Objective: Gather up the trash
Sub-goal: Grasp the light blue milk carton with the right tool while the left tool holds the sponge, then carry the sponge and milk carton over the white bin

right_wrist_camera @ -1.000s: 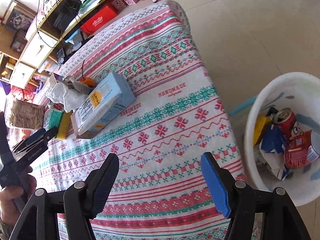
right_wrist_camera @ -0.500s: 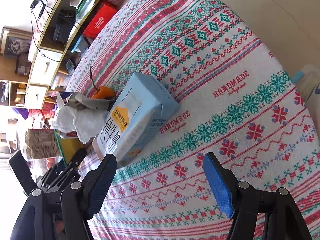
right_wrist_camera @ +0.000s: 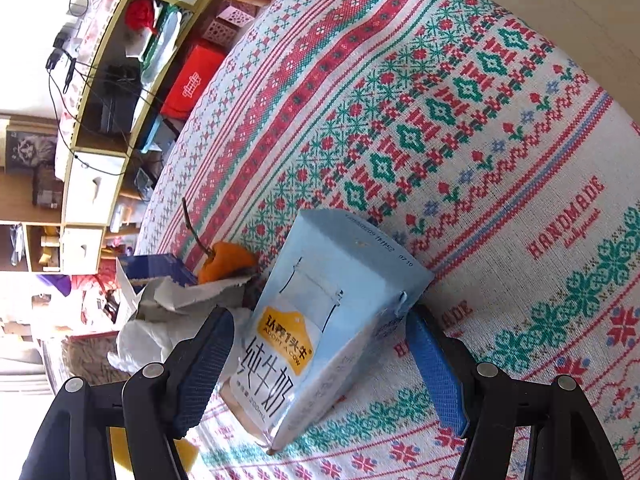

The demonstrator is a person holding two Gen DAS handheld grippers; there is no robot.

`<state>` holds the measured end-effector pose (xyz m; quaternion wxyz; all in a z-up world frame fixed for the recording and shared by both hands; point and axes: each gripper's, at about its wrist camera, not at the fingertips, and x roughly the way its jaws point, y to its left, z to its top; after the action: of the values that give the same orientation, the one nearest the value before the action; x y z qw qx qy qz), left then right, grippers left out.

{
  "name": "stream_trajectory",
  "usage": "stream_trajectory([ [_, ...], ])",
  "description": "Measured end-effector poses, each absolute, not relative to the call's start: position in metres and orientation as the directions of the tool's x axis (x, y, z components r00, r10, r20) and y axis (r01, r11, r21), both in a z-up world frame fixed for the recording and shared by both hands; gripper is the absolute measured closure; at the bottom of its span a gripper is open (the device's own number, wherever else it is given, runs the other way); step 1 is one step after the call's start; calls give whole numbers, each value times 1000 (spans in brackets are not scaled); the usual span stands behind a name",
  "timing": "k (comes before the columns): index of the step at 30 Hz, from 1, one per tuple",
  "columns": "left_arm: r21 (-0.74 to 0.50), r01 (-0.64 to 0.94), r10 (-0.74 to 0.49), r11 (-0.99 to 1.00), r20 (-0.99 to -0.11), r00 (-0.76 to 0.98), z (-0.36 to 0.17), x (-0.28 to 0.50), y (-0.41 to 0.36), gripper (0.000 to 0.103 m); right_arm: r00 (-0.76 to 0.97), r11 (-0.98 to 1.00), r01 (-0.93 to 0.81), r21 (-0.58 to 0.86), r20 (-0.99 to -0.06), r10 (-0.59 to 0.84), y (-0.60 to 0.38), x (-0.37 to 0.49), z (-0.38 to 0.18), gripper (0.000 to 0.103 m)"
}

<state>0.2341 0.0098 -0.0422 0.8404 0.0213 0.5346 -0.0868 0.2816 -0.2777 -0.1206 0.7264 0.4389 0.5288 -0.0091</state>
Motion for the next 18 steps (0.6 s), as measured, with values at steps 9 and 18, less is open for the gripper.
stream_trajectory([
  [9,-99,163,-162,982,-884,439,-21,207,17,72,417,730,437,526,-837,354,-260,288,-113,39],
  [18,-135,198,-213,971,-866,452,-5,201,14,72,427,725,430,538,-829,361,-280,259,-95,48],
])
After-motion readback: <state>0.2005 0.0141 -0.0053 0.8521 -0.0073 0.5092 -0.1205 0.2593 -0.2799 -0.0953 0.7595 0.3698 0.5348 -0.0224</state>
